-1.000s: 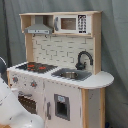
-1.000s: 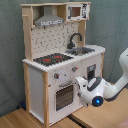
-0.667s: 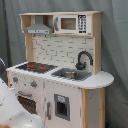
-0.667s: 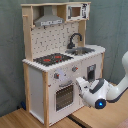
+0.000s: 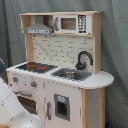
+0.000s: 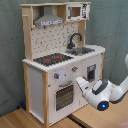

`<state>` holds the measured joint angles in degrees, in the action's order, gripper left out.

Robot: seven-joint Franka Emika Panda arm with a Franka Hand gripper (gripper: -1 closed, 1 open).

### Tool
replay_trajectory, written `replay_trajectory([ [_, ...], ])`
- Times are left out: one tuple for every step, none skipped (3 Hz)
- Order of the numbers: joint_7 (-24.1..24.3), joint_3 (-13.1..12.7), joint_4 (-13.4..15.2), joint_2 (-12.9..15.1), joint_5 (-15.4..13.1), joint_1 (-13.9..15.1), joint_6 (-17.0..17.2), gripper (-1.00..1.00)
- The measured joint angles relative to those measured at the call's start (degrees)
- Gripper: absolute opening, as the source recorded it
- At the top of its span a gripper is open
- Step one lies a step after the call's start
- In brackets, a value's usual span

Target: Play with the kitchen

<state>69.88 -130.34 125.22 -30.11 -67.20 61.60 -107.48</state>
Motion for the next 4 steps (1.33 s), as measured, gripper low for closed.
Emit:
replay_trajectory([
  [-5.9,0.0,0.2,1.7,-1.2,-1.5,3.5,1.0],
  [-12.2,0.0,0.4,3.8,-2.7,-2.7,6.3,1.0],
  [-18.2,0.0,0.4,6.1,-5.0,-3.5,8.3,1.0],
  [-24.1,0.0,0.4,8.6,-7.8,-3.6,9.9,1.0],
])
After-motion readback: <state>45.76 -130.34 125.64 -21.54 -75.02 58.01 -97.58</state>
